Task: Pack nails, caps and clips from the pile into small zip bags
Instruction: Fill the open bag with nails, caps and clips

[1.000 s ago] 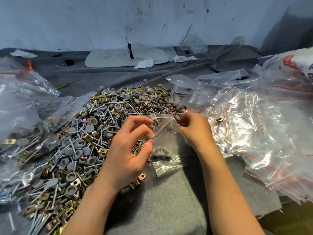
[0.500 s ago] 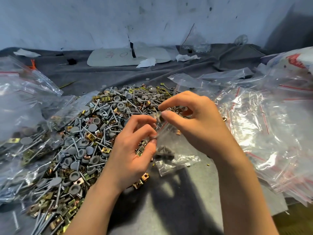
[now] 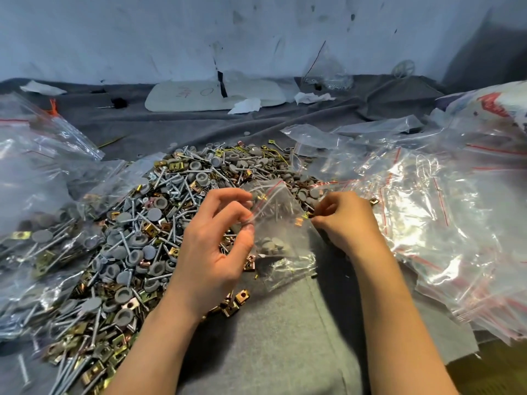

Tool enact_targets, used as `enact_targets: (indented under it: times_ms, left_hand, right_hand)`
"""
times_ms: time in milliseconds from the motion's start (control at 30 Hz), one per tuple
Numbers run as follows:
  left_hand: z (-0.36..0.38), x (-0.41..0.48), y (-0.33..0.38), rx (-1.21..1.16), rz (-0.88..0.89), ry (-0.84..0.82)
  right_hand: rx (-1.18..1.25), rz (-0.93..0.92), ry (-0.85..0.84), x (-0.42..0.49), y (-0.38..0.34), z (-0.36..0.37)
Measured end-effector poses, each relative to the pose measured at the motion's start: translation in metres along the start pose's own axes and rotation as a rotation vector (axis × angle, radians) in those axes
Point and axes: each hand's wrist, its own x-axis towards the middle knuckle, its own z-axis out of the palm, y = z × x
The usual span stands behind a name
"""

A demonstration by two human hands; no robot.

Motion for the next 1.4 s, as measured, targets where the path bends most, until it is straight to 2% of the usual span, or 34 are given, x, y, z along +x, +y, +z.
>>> enact_targets:
  times_ms: [100,200,400,467,567,633,700,800,833,1000,1200,1300,1400]
  left_hand:
    - [0.0,-0.001,-0.001,0.012,0.001,0.009]
    - [0.0,-0.001,-0.002,0.012,0.003,0.017]
    - [0.001,0.001,-0.003,0.059,0.065,0.05]
    - [0.001,0.001,-0.001,0.028,0.082,0.077]
    - [-0.004,0.002,0.005,-0.121,0.005,0.283]
    - [-0.013,0.003,0.008,-0.174,0.029,0.406]
    - [-0.024,0.007,0.009,-0.078,0.097,0.409]
    - [-0.04,0.016,0.004,-0.103,-0.07,0.504]
    - [-0.043,0.018,0.003,-0.095,-0.073,0.511]
    - [-0.044,0.016,0.022,-0.06,0.04,0.28]
    - [-0.068,0.02,0.026,-0.324,0.031,0.06]
    - [-0.062,0.021,0.026,-0.209,0.046,-0.055]
    - [-0.037,0.013,0.023,-0.226,0.026,-0.124]
  right_hand:
    - [-0.114,0.026,-0.019,0.0,0.0,0.003]
    - [-0.11,0.03,-0.003,-0.001,-0.003,0.004]
    - [0.346,-0.128,0.318,-0.005,-0.01,-0.007]
    - [0.506,-0.167,0.378,-0.006,-0.011,-0.011]
    - [0.639,-0.171,0.357,-0.006,-0.012,-0.011]
    - [0.709,-0.141,0.324,-0.005,-0.011,-0.009]
    - [0.793,-0.102,0.3,-0.003,-0.009,-0.008]
    - [0.872,-0.076,0.248,0.0,-0.007,-0.005]
    - [0.884,-0.07,0.237,0.0,-0.006,-0.005]
    - [0.954,-0.051,0.208,0.002,-0.005,-0.011]
    - [1.121,-0.217,0.112,-0.006,-0.013,-0.018]
    - [1.137,-0.258,0.079,-0.009,-0.017,-0.019]
    - [1.172,-0.259,0.01,-0.014,-0.02,-0.023]
